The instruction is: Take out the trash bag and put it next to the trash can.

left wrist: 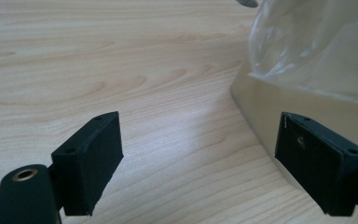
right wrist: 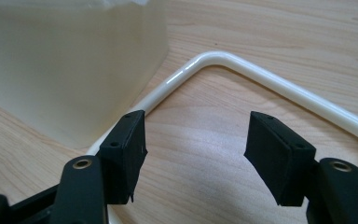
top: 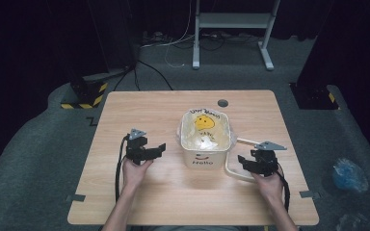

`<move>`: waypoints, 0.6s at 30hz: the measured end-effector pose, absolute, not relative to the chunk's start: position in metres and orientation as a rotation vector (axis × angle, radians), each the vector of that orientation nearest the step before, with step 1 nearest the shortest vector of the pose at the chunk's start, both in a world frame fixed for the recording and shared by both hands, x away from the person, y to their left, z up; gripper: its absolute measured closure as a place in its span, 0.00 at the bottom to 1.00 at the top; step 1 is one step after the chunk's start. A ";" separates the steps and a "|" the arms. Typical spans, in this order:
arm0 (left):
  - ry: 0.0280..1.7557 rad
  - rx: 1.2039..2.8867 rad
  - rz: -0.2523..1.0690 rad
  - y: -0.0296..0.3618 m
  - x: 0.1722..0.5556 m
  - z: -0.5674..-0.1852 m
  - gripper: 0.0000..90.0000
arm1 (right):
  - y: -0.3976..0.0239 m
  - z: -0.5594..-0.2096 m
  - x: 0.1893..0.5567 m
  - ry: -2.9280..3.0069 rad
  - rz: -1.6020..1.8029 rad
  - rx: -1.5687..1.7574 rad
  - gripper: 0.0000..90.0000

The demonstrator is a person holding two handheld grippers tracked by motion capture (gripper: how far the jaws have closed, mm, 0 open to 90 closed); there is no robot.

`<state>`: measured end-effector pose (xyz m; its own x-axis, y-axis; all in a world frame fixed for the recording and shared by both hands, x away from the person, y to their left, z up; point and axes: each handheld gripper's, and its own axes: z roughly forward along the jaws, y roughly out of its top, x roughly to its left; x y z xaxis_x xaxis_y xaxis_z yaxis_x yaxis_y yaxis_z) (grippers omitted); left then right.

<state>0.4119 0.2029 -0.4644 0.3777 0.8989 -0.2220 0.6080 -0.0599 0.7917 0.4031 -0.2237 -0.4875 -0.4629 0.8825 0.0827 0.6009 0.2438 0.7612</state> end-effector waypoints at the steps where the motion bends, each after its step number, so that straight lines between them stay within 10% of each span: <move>1: 1.316 1.755 0.422 0.203 0.411 -0.462 0.17 | -0.224 -0.486 0.403 2.159 1.071 1.356 0.42; 18: 1.257 1.755 0.353 0.191 0.414 -0.437 0.17 | -0.224 -0.473 0.406 2.164 1.066 1.362 0.45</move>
<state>0.4137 0.1907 -0.4367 0.4377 0.8592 -0.2648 0.5962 -0.0568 0.8009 0.4057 -0.2242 -0.4727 -0.4649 0.8816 0.0816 0.6022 0.2473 0.7591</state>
